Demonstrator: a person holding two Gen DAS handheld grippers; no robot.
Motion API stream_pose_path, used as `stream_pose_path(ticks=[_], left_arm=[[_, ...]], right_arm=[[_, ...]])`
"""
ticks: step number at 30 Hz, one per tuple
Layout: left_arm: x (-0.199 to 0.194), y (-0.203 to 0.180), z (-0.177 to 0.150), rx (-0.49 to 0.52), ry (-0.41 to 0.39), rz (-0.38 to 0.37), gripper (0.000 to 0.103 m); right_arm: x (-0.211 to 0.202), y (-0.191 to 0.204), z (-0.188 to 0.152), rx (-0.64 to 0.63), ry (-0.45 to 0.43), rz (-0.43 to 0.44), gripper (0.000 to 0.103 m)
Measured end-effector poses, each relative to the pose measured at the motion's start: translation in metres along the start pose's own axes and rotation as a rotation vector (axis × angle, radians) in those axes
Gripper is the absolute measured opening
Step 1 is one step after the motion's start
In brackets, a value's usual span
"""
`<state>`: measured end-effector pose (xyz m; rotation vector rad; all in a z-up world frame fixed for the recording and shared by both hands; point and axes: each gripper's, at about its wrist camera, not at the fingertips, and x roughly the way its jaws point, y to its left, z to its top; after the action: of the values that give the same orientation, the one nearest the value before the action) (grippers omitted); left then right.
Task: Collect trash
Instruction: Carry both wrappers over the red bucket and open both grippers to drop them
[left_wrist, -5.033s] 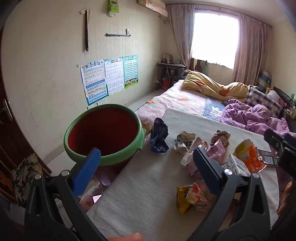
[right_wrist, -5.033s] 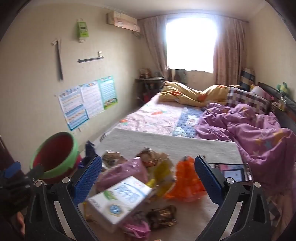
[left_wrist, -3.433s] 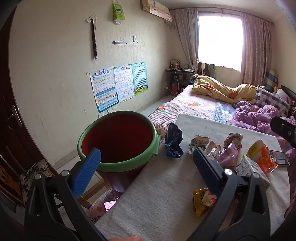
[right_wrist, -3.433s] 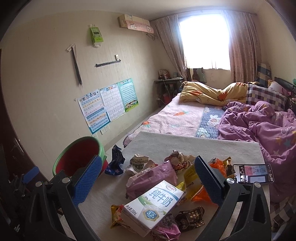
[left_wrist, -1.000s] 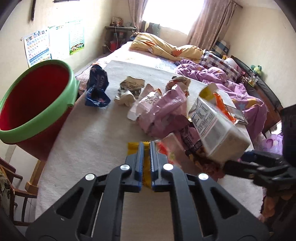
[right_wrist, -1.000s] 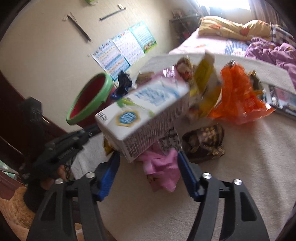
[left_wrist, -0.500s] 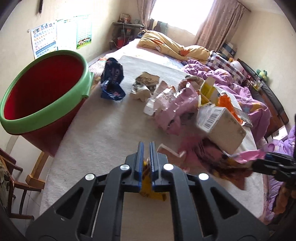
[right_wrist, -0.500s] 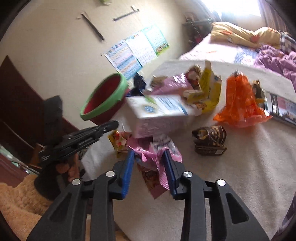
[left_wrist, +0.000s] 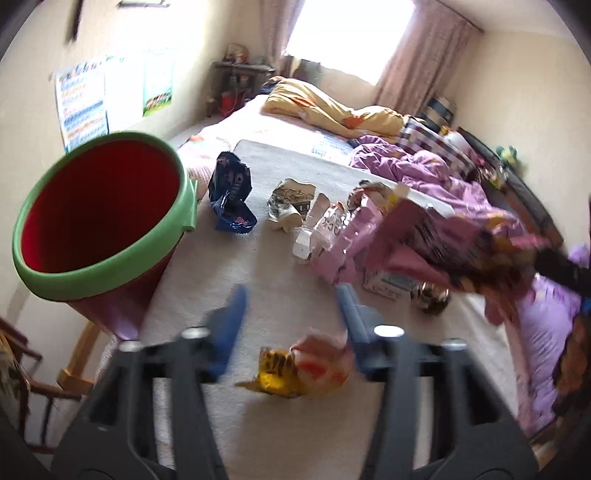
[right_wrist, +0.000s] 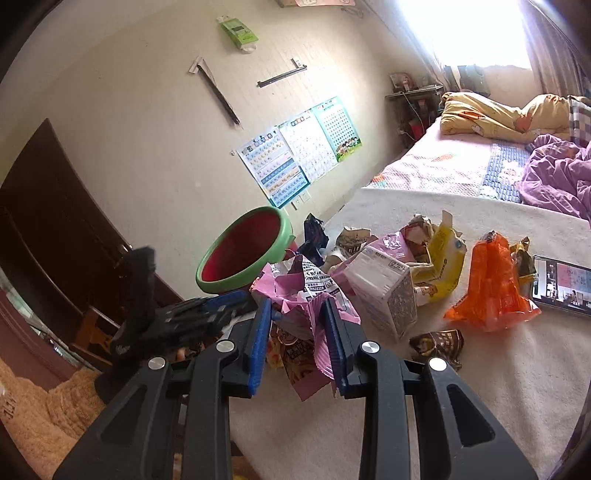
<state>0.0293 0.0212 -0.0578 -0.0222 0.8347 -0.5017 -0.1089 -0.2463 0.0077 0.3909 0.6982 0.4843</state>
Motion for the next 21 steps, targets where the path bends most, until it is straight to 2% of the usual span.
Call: stream_pose_path(ticks=[8, 15, 17, 18, 19, 21], left_arm=[[0.018, 0.014, -0.03, -0.02, 0.141, 0.019, 0.053], [0.034, 0.007, -0.043, 0.0, 0.194, 0.025, 0.055], [0.036, 0.007, -0.045, 0.003, 0.209, 0.022, 0.052], [0.037, 0.007, -0.046, 0.001, 0.214, 0.018, 0.043], [0.036, 0.008, -0.047, -0.002, 0.216, 0.017, 0.039], [0.034, 0.011, -0.046, -0.012, 0.205, 0.02, 0.038]], right_arm=[[0.013, 0.003, -0.004, 0.002, 0.03, 0.011, 0.029], [0.022, 0.003, -0.007, 0.004, 0.05, 0.023, 0.029], [0.024, 0.004, -0.007, 0.005, 0.053, 0.027, 0.029], [0.024, 0.004, -0.006, 0.005, 0.054, 0.029, 0.029], [0.025, 0.005, -0.006, 0.006, 0.054, 0.031, 0.029], [0.028, 0.008, -0.006, 0.003, 0.054, 0.037, 0.029]])
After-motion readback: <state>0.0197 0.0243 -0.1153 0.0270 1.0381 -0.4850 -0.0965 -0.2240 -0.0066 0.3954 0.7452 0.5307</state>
